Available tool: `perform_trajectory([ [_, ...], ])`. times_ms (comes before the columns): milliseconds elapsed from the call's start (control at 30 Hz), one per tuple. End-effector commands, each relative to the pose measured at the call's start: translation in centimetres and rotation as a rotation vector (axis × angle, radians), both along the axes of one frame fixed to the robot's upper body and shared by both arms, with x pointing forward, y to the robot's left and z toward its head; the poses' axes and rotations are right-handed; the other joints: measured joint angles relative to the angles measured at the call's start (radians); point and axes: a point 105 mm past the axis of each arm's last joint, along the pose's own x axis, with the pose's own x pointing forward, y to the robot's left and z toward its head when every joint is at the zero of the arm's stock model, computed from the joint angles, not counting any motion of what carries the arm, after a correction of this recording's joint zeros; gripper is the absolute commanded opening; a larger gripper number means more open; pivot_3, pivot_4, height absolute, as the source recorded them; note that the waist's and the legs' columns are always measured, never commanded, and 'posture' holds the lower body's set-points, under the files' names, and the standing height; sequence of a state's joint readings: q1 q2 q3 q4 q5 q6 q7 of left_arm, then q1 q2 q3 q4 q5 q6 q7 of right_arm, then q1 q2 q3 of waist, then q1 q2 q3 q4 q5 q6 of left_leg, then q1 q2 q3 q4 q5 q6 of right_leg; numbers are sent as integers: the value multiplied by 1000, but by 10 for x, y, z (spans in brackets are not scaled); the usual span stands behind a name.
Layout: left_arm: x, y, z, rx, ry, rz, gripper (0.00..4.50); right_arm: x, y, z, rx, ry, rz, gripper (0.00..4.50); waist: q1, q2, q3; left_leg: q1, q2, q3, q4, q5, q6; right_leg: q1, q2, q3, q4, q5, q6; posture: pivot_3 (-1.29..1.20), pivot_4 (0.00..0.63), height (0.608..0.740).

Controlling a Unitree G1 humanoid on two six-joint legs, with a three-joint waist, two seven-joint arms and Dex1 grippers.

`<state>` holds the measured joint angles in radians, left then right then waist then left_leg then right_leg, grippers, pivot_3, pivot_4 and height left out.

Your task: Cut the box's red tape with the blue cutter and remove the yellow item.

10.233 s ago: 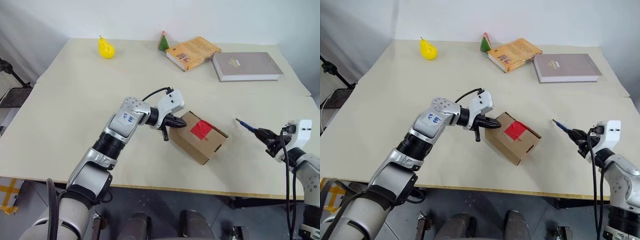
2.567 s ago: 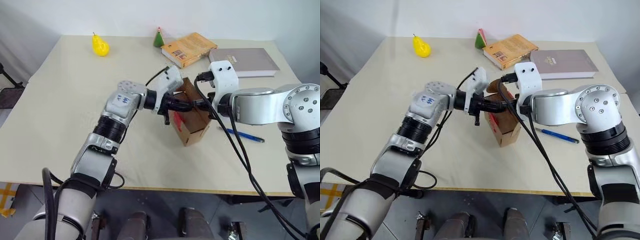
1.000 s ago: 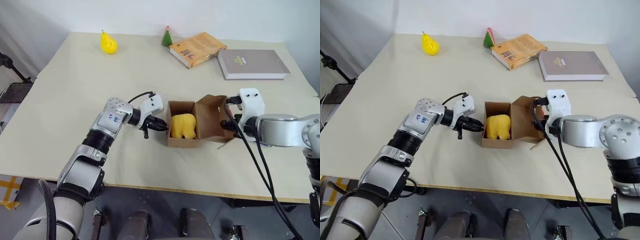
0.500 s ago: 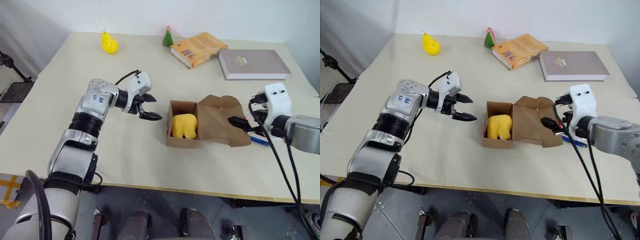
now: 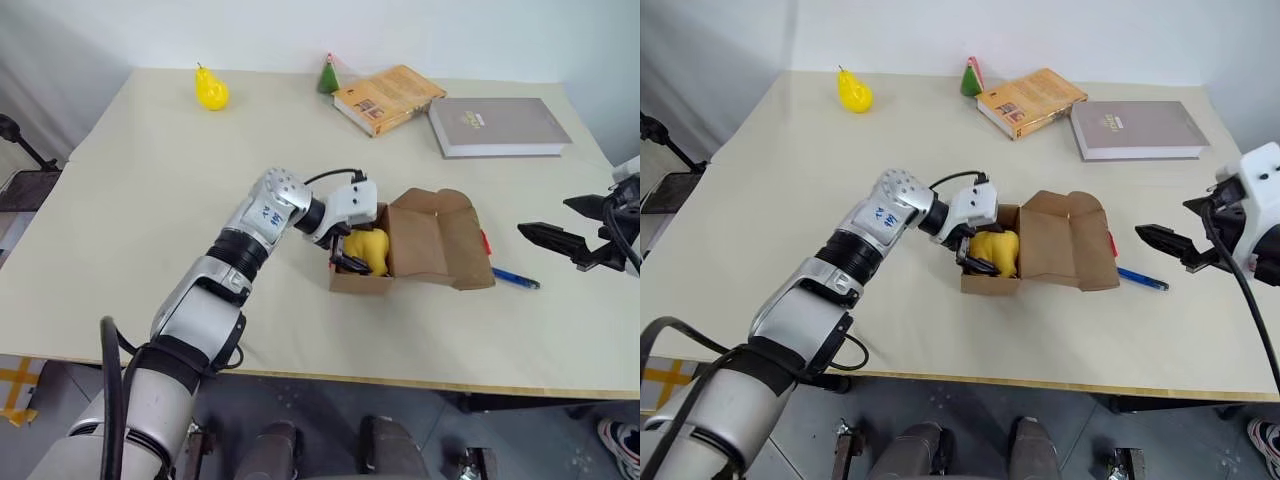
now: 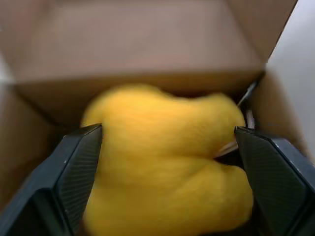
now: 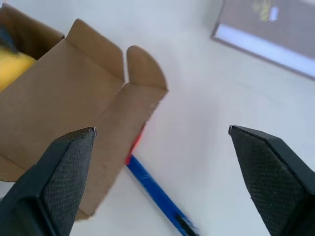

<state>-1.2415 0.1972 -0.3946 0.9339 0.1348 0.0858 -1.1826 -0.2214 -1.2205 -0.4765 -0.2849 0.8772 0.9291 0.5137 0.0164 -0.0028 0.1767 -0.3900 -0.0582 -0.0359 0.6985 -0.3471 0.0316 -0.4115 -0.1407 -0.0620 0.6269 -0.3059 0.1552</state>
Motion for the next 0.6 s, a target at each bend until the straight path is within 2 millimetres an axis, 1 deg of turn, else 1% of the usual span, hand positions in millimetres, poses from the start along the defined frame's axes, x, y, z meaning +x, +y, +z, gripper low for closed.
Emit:
perform_trajectory([
  [33,13,3,-5,95,-100,43,4296,-2,9,14,-20,-78,19,4500,3,0,0,1,0,0,0,0,0,1,0,0,1,0,0,0,150,740],
  [100,17,3,-4,101,-120,65,3884,-4,15,13,-13,-86,31,4500,8,0,0,2,0,0,1,0,0,2,-1,1,0,0,0,0,150,740],
  [200,12,-4,5,39,-98,21,3053,-11,25,7,14,-91,66,4500,11,0,0,1,-1,0,1,0,0,1,-1,1,1,0,0,0,150,740],
  [267,11,-6,10,11,-90,8,2502,-16,27,1,15,-81,81,4500,12,0,0,1,-1,-1,1,0,0,1,-2,0,1,0,0,0,150,740],
  [333,7,-10,22,-65,-79,-16,1960,-22,29,-3,5,-72,100,4500,12,0,0,1,-2,-1,1,0,0,1,-2,0,1,0,1,0,150,740],
  [467,3,-12,50,-223,-17,-23,859,-32,36,2,6,-106,174,4500,12,0,0,0,-2,-1,1,0,0,1,-3,0,1,1,1,0,150,740],
  [533,1,-10,61,-282,1,-24,386,-36,38,3,0,-119,208,4500,11,0,0,0,-2,-1,1,0,0,1,-3,-1,1,1,1,0,150,740],
  [600,0,-8,68,-319,15,-18,132,-40,42,3,-7,-133,251,4500,11,0,0,0,-3,-1,1,0,0,1,-3,-1,1,1,1,0,150,740],
])
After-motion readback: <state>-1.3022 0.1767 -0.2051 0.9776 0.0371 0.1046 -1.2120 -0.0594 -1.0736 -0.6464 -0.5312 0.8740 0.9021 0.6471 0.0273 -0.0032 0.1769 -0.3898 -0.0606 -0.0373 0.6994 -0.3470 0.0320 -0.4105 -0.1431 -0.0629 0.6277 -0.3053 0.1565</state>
